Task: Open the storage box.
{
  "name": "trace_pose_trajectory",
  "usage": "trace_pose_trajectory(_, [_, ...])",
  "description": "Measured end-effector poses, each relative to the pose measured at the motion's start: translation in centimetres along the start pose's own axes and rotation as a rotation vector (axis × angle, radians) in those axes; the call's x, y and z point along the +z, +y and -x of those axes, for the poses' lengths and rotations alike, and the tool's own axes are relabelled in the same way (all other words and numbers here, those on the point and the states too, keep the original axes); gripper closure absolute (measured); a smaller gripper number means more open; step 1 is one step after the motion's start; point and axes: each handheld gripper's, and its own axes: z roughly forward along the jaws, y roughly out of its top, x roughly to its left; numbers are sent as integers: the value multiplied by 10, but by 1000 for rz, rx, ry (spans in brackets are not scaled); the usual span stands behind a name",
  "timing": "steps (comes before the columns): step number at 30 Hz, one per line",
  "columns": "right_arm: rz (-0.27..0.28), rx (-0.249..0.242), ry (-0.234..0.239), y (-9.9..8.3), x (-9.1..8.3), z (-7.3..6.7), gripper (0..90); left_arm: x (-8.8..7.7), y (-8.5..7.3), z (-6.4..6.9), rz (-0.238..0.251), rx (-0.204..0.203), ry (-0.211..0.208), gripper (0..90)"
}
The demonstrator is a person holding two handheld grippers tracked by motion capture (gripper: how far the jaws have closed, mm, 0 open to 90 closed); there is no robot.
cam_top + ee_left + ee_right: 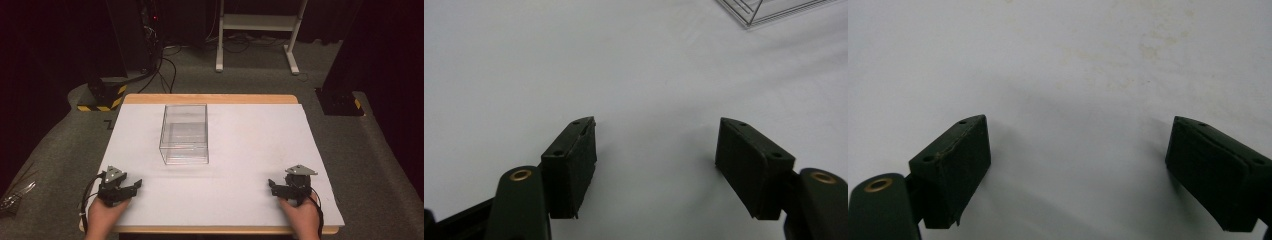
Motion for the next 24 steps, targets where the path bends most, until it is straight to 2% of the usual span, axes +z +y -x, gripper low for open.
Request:
trace_pose_trajectory(11, [2, -2, -2, 0, 0, 0, 107, -2, 11, 14, 52, -9, -85, 321])
trace_pose_trajectory(18, [1, -4, -1, 0, 0, 0, 107, -1, 17, 26, 64, 43, -103, 321])
trace_pose_trajectory(24, [1, -2, -2, 0, 0, 0, 107, -5, 21, 33, 77, 35, -141, 317])
